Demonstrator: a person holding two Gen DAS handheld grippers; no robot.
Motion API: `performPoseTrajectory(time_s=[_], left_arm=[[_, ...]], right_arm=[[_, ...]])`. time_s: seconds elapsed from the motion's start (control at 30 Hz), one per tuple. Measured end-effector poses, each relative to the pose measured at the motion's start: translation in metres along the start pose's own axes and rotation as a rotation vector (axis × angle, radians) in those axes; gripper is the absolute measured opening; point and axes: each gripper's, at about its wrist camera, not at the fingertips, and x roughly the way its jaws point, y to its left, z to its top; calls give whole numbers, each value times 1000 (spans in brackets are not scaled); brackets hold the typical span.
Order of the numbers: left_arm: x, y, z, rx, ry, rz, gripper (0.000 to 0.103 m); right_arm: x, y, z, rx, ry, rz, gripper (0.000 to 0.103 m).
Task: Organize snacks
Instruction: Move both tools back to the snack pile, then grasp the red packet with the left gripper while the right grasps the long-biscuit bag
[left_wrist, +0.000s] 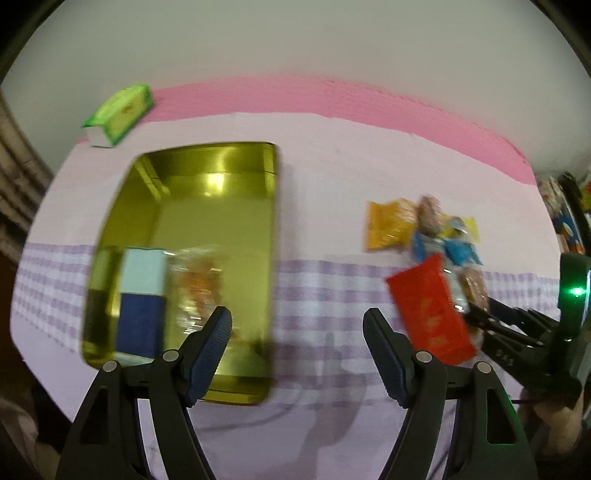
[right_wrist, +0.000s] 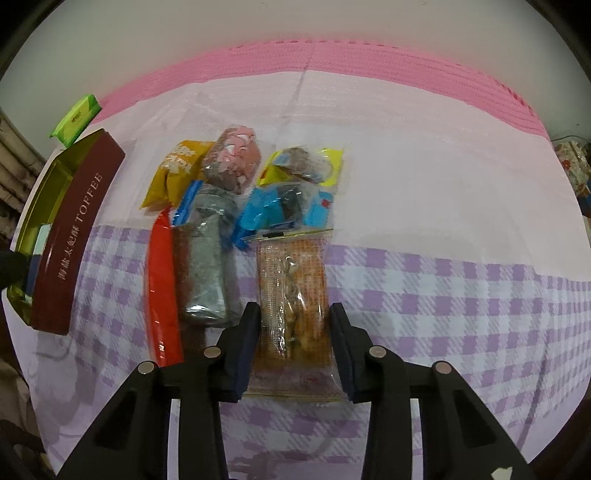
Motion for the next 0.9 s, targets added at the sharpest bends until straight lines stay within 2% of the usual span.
performPoseTrajectory(time_s=[0.37, 0.53, 0.9], left_arm=[[33, -65, 7, 28, 62, -126, 74], [52, -86, 12, 53, 65, -95, 74], [77, -81, 0, 41, 117, -43, 74]], right_arm=[[-9, -40, -11, 73, 4, -3, 35], [-9, -37, -12, 75, -3, -3, 35], [-12, -41, -15, 76, -7, 1, 37]])
